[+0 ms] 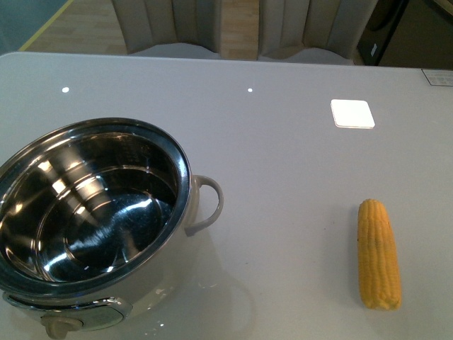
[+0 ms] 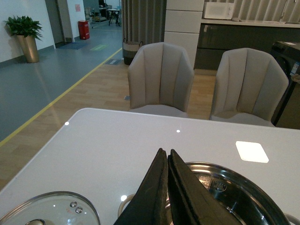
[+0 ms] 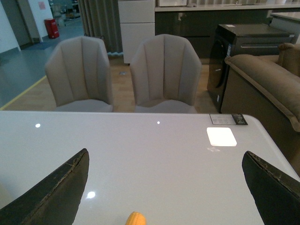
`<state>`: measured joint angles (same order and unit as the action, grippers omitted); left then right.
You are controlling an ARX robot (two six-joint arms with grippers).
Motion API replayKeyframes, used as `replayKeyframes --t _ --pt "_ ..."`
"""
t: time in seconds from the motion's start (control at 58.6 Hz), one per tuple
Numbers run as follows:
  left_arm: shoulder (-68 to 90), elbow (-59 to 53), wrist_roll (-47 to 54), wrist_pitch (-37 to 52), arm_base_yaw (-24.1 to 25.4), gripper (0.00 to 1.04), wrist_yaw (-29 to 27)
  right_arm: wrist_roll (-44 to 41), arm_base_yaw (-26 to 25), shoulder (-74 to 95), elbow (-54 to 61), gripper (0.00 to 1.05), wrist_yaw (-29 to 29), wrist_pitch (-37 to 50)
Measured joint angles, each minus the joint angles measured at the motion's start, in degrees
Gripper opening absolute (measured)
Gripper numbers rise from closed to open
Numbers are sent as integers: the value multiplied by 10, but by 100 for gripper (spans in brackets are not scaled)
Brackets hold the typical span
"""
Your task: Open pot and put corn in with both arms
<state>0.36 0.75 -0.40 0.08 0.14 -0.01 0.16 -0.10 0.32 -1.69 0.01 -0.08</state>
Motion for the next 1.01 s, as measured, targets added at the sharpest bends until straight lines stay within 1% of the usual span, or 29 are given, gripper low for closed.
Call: replayKeyframes --t 0.085,0.12,0.154,0.171,0.205,0.239,0.256,0.29,0.324,0.359,0.444,0.495,0.512,0.529,0.598,0.615,0.717,0.802,0.854,1.007 --pt "0 0 -1 0 0 4 0 0 0 0 0 96 0 0" --pt "0 0 0 0 0 8 0 4 -1 7 -3 96 -5 -10" --pt "0 0 0 0 0 16 0 18 -4 46 -35 96 -32 -97" --pt "0 0 0 0 0 17 0 25 -5 61 -45 96 -34 -122" --pt "0 0 0 0 0 25 0 39 -5 129 -83 96 -40 -212" --pt "0 0 0 0 0 30 0 47 -4 171 -102 96 -41 -264" --pt "0 0 0 0 0 32 0 49 -4 183 -106 96 -40 -278" --pt "0 0 0 -1 0 39 0 54 -2 212 -110 96 -38 -317" --pt "0 0 0 -1 0 42 0 57 0 222 -109 96 -38 -324" --pt "0 0 0 -1 0 50 0 61 3 238 -109 96 -36 -325" --pt "0 0 0 -1 0 67 0 62 14 268 -109 96 -31 -291" --pt "0 0 0 -1 0 78 0 60 24 305 -107 96 -27 -257" --pt "0 0 0 -1 0 83 0 58 30 327 -104 96 -26 -237" --pt "0 0 0 -1 0 85 0 57 32 331 -104 96 -25 -233" --pt "0 0 0 -1 0 97 0 50 49 399 -99 96 -23 -173" --pt "0 0 0 -1 0 99 0 49 51 409 -99 96 -23 -164" --pt "0 0 1 -1 0 97 0 37 66 521 -99 96 -15 -65" --pt "0 0 1 -1 0 98 0 30 68 608 -105 96 -15 2" --pt "0 0 1 -1 0 98 0 25 69 686 -116 96 -15 56" --pt "0 0 1 -1 0 98 0 19 78 845 -150 96 -16 157"
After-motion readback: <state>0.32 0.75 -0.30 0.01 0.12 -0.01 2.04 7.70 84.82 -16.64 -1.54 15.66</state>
